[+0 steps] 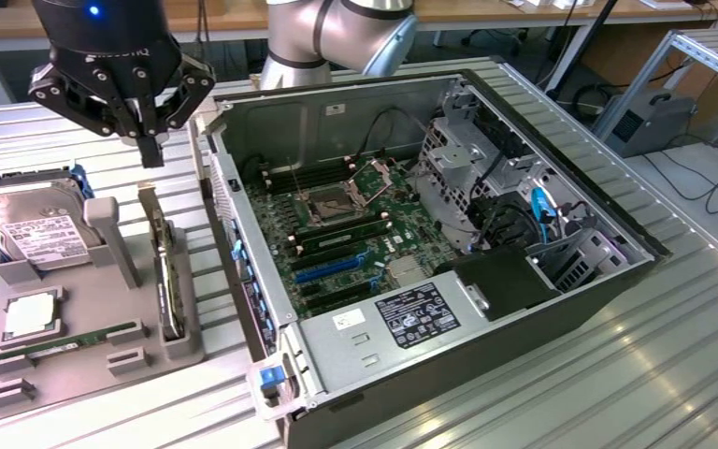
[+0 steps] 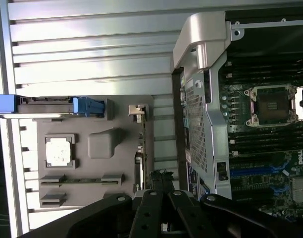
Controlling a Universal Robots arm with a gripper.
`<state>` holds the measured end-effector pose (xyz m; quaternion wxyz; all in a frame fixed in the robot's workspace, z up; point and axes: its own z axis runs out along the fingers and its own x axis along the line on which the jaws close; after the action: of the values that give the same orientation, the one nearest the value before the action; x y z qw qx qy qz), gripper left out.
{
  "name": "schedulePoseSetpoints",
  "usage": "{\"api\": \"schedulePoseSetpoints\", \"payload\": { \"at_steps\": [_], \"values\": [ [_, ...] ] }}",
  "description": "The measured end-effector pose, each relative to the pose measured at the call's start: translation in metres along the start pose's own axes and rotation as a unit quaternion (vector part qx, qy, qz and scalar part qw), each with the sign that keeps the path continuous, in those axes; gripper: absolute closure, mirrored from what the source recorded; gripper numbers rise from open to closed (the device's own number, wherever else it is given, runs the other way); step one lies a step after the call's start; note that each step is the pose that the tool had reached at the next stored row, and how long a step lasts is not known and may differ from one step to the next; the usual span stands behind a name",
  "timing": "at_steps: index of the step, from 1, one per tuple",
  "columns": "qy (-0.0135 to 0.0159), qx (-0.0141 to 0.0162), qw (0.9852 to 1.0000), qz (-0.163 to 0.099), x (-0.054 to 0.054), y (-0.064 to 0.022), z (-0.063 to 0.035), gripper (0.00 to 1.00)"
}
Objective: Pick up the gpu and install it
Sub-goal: 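Reach for the gpu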
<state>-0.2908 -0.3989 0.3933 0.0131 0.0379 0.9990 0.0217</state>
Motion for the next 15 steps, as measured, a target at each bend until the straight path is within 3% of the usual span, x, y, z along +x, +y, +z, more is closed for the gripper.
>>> {"api": "schedulePoseSetpoints", "payload": {
  "at_steps": [15],
  "values": [
    [0.0000,0.0000,1.0000,0.000,0.0109,-0.0008,-0.0003,0.89]
  ]
}}
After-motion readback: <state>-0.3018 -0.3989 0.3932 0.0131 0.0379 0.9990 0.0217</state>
